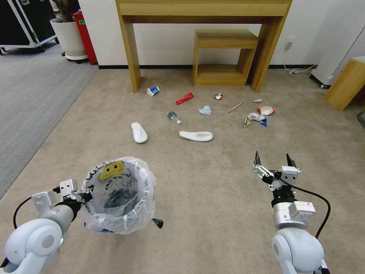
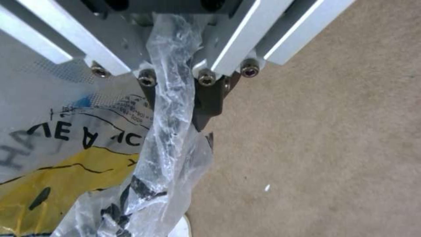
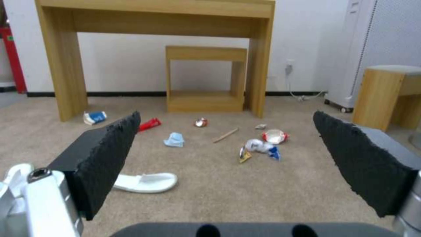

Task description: Pick up the trash bin and place the garbage on the floor into it.

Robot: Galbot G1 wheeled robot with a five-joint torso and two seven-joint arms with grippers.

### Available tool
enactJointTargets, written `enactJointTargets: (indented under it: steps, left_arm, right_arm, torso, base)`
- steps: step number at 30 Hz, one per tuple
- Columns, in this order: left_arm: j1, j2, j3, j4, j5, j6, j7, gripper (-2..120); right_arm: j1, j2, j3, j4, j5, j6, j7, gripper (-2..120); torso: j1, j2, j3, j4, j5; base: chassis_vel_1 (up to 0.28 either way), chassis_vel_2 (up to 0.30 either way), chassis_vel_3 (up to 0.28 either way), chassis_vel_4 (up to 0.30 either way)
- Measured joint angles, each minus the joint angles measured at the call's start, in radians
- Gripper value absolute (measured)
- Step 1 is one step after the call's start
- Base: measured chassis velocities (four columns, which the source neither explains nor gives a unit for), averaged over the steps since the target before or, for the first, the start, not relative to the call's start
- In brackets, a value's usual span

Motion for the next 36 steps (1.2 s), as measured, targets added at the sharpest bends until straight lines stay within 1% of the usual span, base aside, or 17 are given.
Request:
enactJointTargets:
  steps: [1,3,4,6,8,10,14,18,24,30,36]
  left_arm:
    - [0.0,0.0,0.0,0.0,0.0,0.0,0.0,1]
    - [0.03,-0.011,-0.028,-0.039,0.003,0.0,0.001,1]
    - [0.03,-0.011,-0.028,-0.039,0.003,0.0,0.001,1]
    - [0.063,-0.024,-0.042,-0.078,0.021,0.0,0.016,1]
    - [0.07,-0.027,-0.046,-0.089,0.027,0.0,0.021,1]
    - [0.098,-0.034,-0.053,-0.124,0.045,-0.002,0.037,1]
    - [0.125,-0.041,-0.054,-0.151,0.08,-0.006,0.061,1]
    - [0.152,-0.046,-0.049,-0.168,0.115,-0.008,0.085,1]
    - [0.167,-0.046,-0.039,-0.168,0.133,-0.008,0.092,1]
    - [0.212,-0.042,-0.016,-0.166,0.171,-0.013,0.112,1]
    - [0.223,-0.034,-0.012,-0.165,0.177,-0.013,0.119,1]
  right_arm:
    - [0.0,0.0,0.0,0.0,0.0,0.0,0.0,100]
    - [-0.002,-0.016,0.003,0.005,0.02,-0.007,0.013,100]
    - [-0.002,-0.016,0.003,0.005,0.02,-0.007,0.013,100]
    - [0.0,-0.028,0.009,0.008,0.037,-0.008,0.018,100]
    - [0.001,-0.031,0.01,0.009,0.041,-0.008,0.018,100]
    - [0.005,-0.035,0.011,0.011,0.049,-0.01,0.018,100]
    - [0.009,-0.035,0.01,0.011,0.051,-0.013,0.018,100]
    - [0.01,-0.034,0.009,0.011,0.053,-0.014,0.018,100]
    - [0.006,-0.034,0.009,0.011,0.054,-0.005,0.018,100]
    - [0.0,-0.031,0.015,0.016,0.058,0.004,0.019,100]
    - [-0.002,-0.028,0.017,0.022,0.058,0.004,0.019,100]
  torso:
    - [0.0,0.0,0.0,0.0,0.0]
    - [0.0,0.0,0.0,0.0,0.0002]
    - [0.0,0.0,0.0,0.0,0.0002]
    - [0.0,0.0,0.0,0.0,0.0002]
    - [0.0,0.0,0.0,0.0,0.0001]
    - [0.0,0.0,0.0,0.0,0.0002]
    - [0.0,0.0,0.0,0.0,0.0002]
    - [0.0,0.0,0.0,0.0,0.0002]
    - [0.0,0.0,0.0,0.0,0.0002]
    - [0.0,0.0,0.0,0.0,0.0002]
    - [0.0,0.0,0.0,0.0,0.0001]
  base:
    - [0.0,0.0,0.0,0.0]
    - [0.0,0.0,0.0,0.0]
    - [0.0,0.0,0.0,0.0]
    - [0.0,0.0,0.0,0.0]
    - [0.0,0.0,0.0,0.0]
    - [0.0,0.0,0.0,0.0]
    - [0.0,0.0,0.0,0.0]
    - [0.0,0.0,0.0,0.0]
    - [0.0,0.0,0.0,0.0]
    - [0.0,0.0,0.0,0.0]
    - [0.0,0.0,0.0,0.0]
